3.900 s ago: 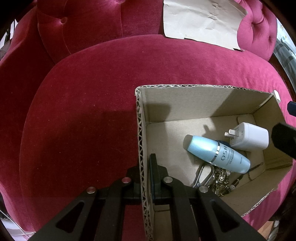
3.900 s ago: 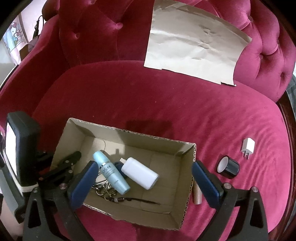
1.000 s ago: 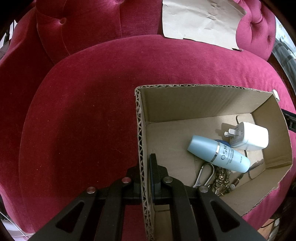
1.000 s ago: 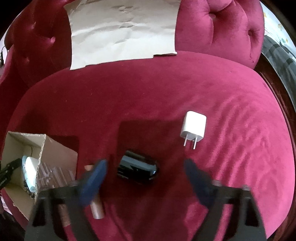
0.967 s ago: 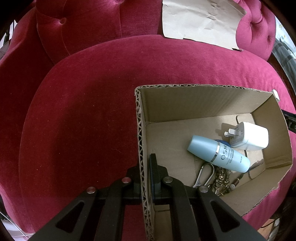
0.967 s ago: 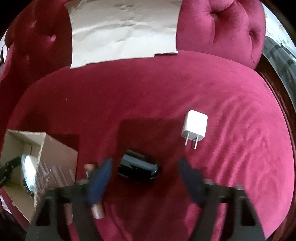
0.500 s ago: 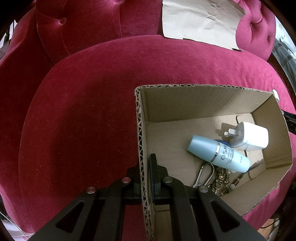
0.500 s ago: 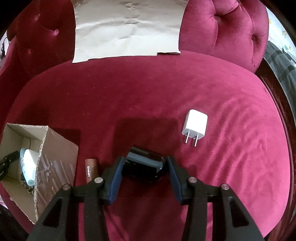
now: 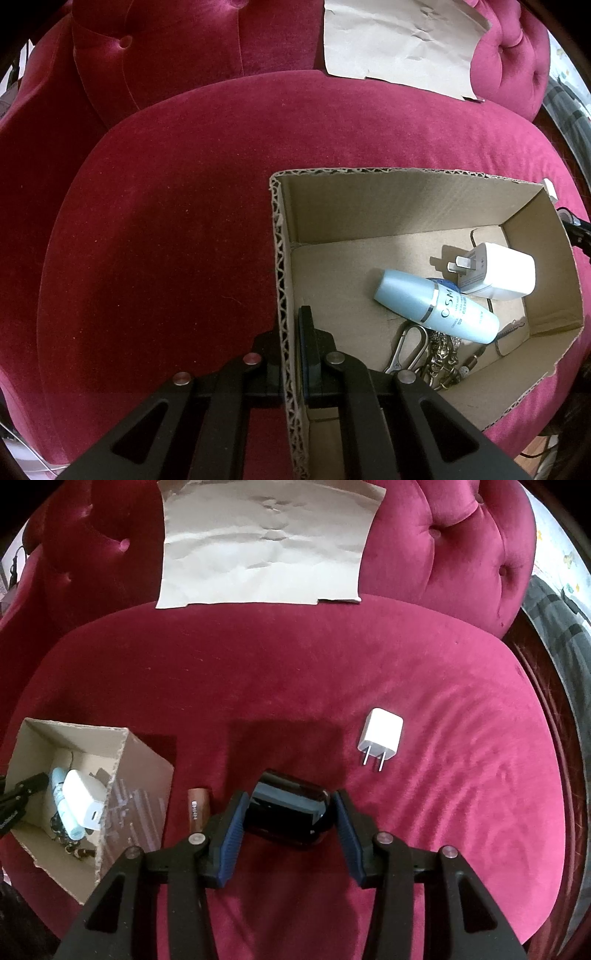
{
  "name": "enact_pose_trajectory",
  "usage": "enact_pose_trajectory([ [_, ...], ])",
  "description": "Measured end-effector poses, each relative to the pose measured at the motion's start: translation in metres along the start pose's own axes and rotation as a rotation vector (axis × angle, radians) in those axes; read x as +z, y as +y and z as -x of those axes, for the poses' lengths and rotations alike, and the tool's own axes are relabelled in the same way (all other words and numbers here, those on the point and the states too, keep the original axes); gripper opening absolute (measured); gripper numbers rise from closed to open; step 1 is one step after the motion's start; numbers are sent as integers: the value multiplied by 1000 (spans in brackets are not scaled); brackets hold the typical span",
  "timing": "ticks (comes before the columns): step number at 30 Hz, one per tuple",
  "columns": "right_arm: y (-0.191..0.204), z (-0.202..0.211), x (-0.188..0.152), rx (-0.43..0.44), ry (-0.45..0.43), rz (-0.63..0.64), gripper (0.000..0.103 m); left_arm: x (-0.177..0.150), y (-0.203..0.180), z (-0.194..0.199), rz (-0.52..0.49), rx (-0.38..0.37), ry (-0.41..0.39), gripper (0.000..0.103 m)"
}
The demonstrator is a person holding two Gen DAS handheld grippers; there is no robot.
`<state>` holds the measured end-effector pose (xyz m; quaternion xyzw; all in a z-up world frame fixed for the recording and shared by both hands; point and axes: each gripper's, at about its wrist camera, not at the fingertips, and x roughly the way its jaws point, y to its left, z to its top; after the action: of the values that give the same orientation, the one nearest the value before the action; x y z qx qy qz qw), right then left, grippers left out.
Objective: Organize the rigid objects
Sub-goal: 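Lift the black cup with the right gripper and carry it over the box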
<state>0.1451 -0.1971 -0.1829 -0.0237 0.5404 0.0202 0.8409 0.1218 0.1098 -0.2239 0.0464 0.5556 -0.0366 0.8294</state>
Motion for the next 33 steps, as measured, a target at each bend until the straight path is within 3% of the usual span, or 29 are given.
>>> enact_pose_trajectory([
  [18,19,49,8,-3,-32,11,50,1,0,1,1,3,1,5],
  [33,63,82,15,33,-47,97,50,1,0,1,1,4,-1,5],
])
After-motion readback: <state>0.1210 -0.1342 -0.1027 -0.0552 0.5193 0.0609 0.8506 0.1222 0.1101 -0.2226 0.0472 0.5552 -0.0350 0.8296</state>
